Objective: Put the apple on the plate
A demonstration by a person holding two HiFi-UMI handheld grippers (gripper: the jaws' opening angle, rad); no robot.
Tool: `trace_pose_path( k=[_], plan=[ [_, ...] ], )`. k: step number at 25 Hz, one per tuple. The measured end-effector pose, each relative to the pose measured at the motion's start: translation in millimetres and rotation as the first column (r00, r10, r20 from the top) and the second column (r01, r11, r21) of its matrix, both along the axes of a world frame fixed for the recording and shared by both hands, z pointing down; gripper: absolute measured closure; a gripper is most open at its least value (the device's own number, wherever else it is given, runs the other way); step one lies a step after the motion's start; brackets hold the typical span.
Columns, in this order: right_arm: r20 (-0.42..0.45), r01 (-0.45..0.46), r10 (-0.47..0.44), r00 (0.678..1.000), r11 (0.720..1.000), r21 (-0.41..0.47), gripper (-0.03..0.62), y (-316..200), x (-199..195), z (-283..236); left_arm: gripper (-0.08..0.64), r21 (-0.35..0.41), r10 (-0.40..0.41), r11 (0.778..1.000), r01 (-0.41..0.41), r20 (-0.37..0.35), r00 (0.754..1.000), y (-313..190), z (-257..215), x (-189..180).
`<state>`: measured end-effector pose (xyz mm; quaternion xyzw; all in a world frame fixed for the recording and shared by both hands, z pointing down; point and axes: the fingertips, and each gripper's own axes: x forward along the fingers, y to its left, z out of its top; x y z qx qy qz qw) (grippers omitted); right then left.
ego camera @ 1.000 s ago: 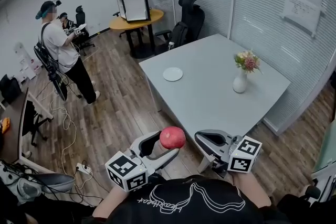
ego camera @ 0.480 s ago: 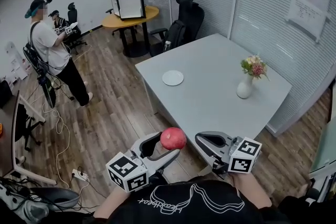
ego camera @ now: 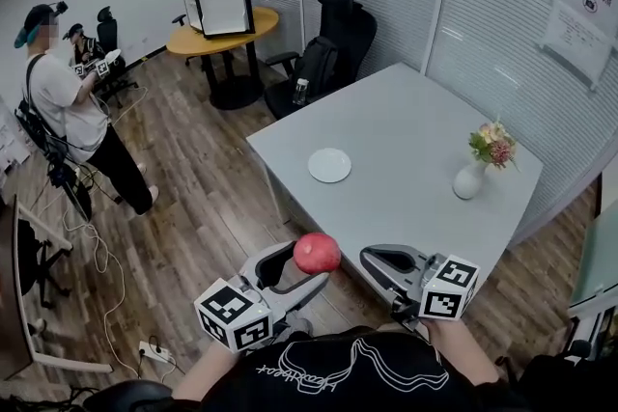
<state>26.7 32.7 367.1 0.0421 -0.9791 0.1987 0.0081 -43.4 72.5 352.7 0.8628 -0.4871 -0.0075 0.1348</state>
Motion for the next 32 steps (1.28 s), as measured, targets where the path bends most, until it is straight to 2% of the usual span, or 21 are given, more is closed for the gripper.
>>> trace_pose_path(
  k=[9, 13, 22, 32],
  plan=[
    [-0.01, -0.064, 0.064, 0.998, 0.998, -0.021, 0.584, -51, -108, 1, 0.242, -0.011, 0.05, 0.999, -0.05, -0.011, 0.999, -57, -1, -114],
    [-0.007, -0.103, 0.103, 0.995, 0.994, -0.026, 0.584, -67, -136, 5, 0.242, -0.019, 0.081, 0.996, -0.081, -0.014, 0.997, -75, 6, -144],
    [-0.045, -0.183, 0.18, 0.983, 0.981, -0.072, 0.584, -88, -145, 34, 0.242, -0.056, 0.144, 0.988, -0.146, -0.026, 0.989, -103, 32, -156],
    [-0.032, -0.222, 0.22, 0.975, 0.966, -0.133, 0.584, -147, -135, 53, 0.242, -0.109, 0.157, 0.982, -0.155, 0.006, 0.988, -159, 49, -148]
  ],
)
